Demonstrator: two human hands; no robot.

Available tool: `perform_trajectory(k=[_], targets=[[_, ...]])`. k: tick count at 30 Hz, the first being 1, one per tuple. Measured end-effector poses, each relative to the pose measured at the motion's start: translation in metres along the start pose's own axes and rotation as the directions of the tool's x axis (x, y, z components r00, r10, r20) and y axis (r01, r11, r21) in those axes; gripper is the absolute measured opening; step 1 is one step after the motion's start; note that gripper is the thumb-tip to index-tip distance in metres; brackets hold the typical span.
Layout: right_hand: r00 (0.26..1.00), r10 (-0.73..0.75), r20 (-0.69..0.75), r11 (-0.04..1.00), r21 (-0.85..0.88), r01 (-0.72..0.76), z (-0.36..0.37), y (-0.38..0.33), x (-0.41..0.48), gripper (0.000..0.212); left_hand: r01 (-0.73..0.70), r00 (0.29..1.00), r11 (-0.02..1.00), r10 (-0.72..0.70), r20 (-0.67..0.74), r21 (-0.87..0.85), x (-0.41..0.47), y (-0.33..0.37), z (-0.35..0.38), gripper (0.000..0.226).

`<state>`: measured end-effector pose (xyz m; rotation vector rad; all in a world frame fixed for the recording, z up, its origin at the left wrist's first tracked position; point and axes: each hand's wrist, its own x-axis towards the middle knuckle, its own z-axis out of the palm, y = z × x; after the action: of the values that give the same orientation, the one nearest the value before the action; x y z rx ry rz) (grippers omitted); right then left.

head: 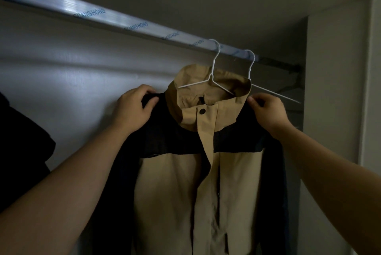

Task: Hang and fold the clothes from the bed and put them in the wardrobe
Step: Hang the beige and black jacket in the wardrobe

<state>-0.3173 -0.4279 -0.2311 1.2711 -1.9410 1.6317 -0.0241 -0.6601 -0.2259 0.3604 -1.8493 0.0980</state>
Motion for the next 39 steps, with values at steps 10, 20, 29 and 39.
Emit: perform_trajectory(k=[10, 20, 29, 39], targets=[[0.996, -0.017, -0.087, 0.993, -0.118, 0.006, 0.014, -0.007, 0.001, 0.003, 0.197, 0.977, 0.971, -0.205, -0.049, -0.132, -0.036, -0.016, 0.016, 0.038], [0.999, 0.025, 0.021, 0.999, -0.045, -0.024, 0.007, 0.003, 0.008, 0.023, 0.055, 0.995, 0.998, -0.053, -0.081, 0.017, 0.003, -0.012, -0.007, 0.018], [0.994, 0.109, 0.013, 0.989, 0.099, -0.109, 0.017, 0.018, 0.010, 0.020, 0.379, 0.902, 0.906, -0.315, 0.296, -0.189, 0.055, -0.016, -0.002, 0.024], [0.993, 0.104, -0.057, 0.994, 0.025, -0.102, 0.012, 0.018, 0.014, 0.018, 0.016, 0.973, 0.999, -0.006, 0.229, -0.039, 0.025, 0.010, 0.034, 0.032]])
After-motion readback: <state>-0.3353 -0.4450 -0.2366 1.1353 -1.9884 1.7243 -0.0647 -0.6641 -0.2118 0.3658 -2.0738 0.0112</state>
